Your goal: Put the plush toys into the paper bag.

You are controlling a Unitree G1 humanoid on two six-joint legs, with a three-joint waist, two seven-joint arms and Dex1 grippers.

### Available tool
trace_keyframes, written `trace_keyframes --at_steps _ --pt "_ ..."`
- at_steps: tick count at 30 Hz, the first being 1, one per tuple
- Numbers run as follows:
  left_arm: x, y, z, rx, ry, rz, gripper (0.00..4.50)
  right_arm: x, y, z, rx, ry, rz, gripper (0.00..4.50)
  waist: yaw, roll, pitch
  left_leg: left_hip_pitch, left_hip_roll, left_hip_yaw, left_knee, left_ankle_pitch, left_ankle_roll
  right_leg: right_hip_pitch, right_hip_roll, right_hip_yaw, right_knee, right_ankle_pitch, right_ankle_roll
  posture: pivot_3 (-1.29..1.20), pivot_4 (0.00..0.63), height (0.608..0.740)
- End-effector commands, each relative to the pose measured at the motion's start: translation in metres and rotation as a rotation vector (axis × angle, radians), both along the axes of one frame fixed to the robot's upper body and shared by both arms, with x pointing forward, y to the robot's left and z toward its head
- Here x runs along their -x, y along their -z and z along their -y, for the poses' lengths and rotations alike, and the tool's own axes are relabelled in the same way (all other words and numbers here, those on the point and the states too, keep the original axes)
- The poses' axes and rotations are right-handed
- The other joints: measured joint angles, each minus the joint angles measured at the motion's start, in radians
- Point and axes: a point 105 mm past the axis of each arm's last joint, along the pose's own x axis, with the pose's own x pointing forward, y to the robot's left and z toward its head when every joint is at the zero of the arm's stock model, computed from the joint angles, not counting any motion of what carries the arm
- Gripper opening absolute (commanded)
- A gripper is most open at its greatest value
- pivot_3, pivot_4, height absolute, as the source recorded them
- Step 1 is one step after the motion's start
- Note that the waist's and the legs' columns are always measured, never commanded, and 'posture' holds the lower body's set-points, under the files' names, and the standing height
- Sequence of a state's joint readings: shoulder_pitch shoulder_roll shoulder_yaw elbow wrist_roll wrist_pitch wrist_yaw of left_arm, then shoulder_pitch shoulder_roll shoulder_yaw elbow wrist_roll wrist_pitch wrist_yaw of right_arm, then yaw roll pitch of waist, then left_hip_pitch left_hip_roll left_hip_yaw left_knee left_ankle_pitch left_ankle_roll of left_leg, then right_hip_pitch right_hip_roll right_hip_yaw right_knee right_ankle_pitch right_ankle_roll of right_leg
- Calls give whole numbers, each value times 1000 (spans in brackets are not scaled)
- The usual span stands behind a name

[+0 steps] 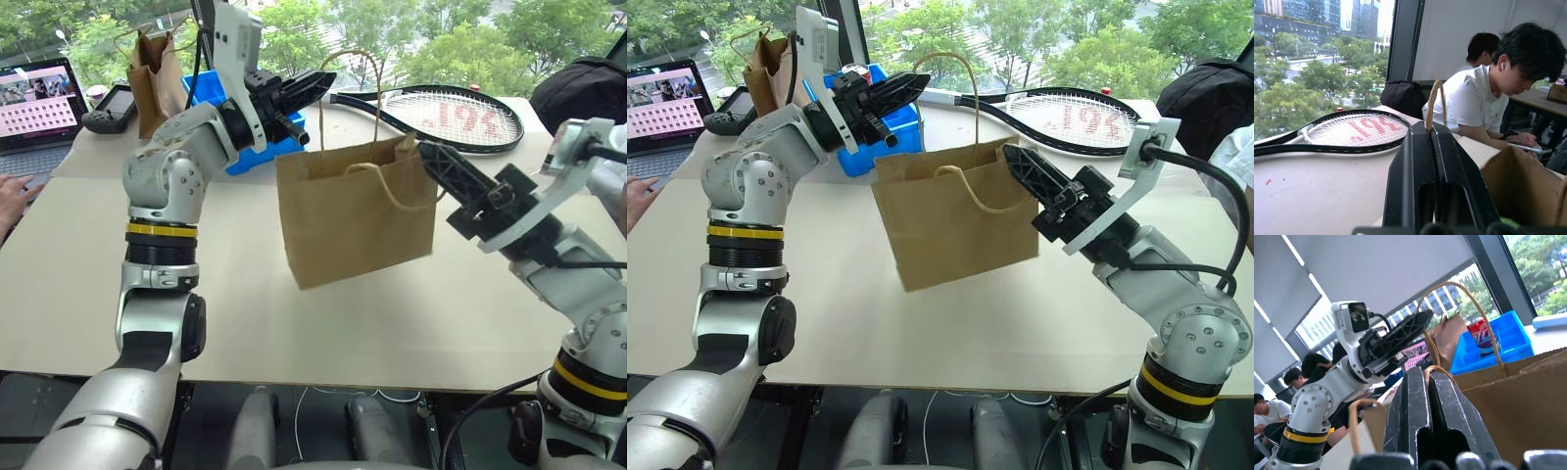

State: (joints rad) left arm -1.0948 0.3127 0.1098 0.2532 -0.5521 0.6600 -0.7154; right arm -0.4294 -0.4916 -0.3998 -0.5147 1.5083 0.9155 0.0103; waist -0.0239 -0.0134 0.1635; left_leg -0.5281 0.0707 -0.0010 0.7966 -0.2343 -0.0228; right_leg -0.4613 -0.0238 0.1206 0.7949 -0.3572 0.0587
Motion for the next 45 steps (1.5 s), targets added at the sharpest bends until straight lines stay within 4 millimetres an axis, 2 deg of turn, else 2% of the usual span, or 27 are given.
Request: trace_keyframes --at_steps 1,5,7,11,16,19,21,22,23,26,27,29,30,33,34,35,37,39,40,42,43,45 --pt "9 -1 9 8 38 4 0 4 4 4 -14 11 -29 136 2 0 0 0 0 0 0 0 0 0 0 0 0 0 0 0 150 663" --pt "14 13 13 -47 83 -25 0 5 13 2 11 9 -68 136 -1 0 0 0 0 0 0 0 1 0 0 0 1 0 0 0 150 663" --pt "14 22 6 -121 86 -17 0 6 14 1 17 9 -71 136 -7 0 0 0 0 0 0 1 1 0 0 0 1 0 0 0 150 663" --pt "9 19 -7 -145 57 -12 0 6 15 3 28 11 -71 136 -18 0 0 1 0 0 -1 1 1 0 0 0 2 0 0 0 150 663" --pt "12 19 -10 -153 91 -31 0 0 20 15 69 69 -94 136 -15 0 0 1 0 0 -1 1 1 0 0 0 1 0 0 0 150 663" --pt "18 13 -12 -111 146 -55 761 -3 20 24 66 98 -101 0 -14 0 0 1 0 0 -1 1 1 0 0 0 1 0 0 0 150 663" --pt "18 9 -16 -105 135 -49 1480 -2 19 28 63 103 -108 0 -15 0 0 0 0 0 -1 1 1 0 0 0 1 0 0 0 150 663" --pt "17 8 -19 -106 128 -47 1856 -2 18 31 59 107 -109 649 -15 0 0 0 0 0 -1 1 1 0 0 0 1 0 0 0 150 663" --pt "17 8 -22 -107 123 -46 2175 -2 16 33 59 111 -105 861 -15 0 0 1 0 0 -1 1 1 0 0 0 1 0 0 0 150 663" --pt "13 3 -37 -102 87 -32 3261 1 4 44 35 123 -70 1881 -18 0 0 1 0 0 -1 1 2 0 0 0 1 0 0 0 150 663" --pt "12 1 -43 -100 75 -25 3665 3 -2 48 23 123 -53 2330 -18 0 0 1 0 0 -1 1 2 0 0 0 1 0 0 0 150 663" --pt "10 -3 -57 -85 50 -13 4233 8 -17 58 -20 128 -11 2853 -19 0 0 1 0 0 -1 1 2 0 0 0 1 0 0 0 150 663" --pt "10 -5 -64 -83 42 -2 4500 10 -26 65 -51 144 15 3283 -19 0 1 1 0 0 -1 1 2 0 0 0 1 0 0 0 150 663" --pt "11 -4 -77 -88 40 27 4500 15 -40 85 -109 194 55 4343 -18 0 1 1 0 0 -1 1 2 0 0 0 1 0 0 0 150 663" --pt "12 -1 -80 -98 40 58 4500 17 -41 92 -106 217 56 4458 -16 0 1 1 0 0 -1 1 2 0 0 0 1 0 0 0 150 663" --pt "12 3 -84 -104 33 83 4500 18 -37 98 -67 247 49 4458 -13 0 1 1 0 0 -1 1 2 0 0 0 1 0 0 0 150 663" --pt "17 20 -90 -135 59 86 4500 19 -15 103 147 321 4 4458 -5 0 1 1 -1 0 -1 1 2 0 -1 0 0 0 0 0 150 663" --pt "28 41 -93 -140 138 42 4500 24 14 92 368 283 -50 4458 -3 0 1 2 -1 0 -4 1 2 1 -1 0 -2 0 0 0 150 663" --pt "32 47 -94 -134 165 25 4500 27 23 86 429 250 -65 4458 -2 0 1 3 -1 0 -6 1 2 2 -1 0 -4 0 -1 0 150 663" --pt "43 71 -91 -248 216 24 4500 32 41 72 503 192 -83 4458 -8 -1 1 4 -1 1 -10 3 5 2 -1 1 -6 1 -2 0 150 663" --pt "48 80 -89 -274 237 14 4500 34 48 63 528 159 -82 3948 -11 -2 2 4 -1 0 -12 4 7 2 -1 0 -6 1 -2 0 150 663" --pt "53 89 -85 -273 259 0 4500 37 62 41 581 97 -65 3374 -13 -3 2 5 -1 0 -12 5 8 2 -1 0 -7 1 -3 0 150 663"
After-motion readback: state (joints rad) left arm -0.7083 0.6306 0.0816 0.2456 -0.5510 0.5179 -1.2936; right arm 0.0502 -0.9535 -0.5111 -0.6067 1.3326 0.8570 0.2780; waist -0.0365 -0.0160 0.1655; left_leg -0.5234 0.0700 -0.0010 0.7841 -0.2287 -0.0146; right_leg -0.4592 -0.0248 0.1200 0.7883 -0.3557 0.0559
